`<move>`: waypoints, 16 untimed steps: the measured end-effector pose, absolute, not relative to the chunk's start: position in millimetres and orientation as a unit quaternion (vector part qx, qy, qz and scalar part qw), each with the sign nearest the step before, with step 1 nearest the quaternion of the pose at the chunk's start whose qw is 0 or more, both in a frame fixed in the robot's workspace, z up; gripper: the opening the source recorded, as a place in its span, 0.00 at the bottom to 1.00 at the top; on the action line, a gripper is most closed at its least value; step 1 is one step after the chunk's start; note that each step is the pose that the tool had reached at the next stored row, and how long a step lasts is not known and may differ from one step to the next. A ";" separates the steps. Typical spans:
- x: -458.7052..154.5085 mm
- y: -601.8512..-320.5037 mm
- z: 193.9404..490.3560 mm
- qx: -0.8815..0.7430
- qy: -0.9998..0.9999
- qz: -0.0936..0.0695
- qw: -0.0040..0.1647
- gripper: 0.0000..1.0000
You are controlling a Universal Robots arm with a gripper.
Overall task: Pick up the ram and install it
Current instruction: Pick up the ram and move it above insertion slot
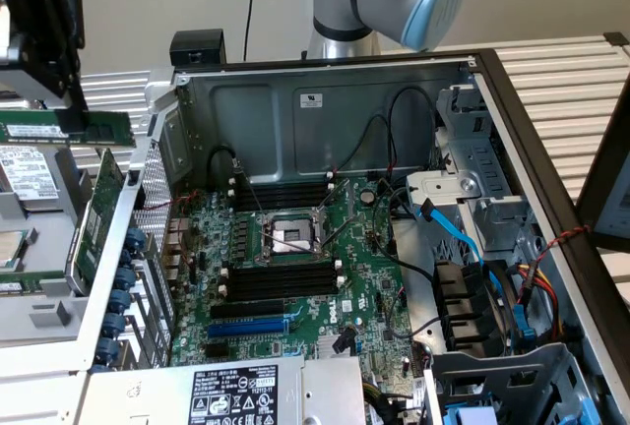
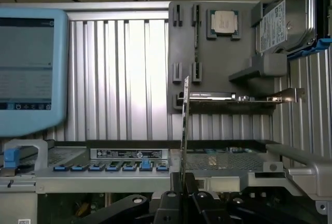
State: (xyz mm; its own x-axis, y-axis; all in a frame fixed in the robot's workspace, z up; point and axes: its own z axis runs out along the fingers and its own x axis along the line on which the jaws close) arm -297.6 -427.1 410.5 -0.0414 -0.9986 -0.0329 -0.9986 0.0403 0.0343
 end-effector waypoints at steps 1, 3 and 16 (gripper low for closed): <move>-293.9 -427.1 411.0 0.693 -0.721 -0.024 0.000 0.14; -285.6 -427.1 411.3 0.693 -0.720 -0.025 0.001 0.14; -228.3 -427.1 411.3 0.700 -0.714 -0.028 0.004 0.14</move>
State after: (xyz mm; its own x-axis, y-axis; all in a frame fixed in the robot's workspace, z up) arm -228.3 -427.1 411.3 -0.0211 -0.9993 -0.0324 -0.9988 0.0196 0.0456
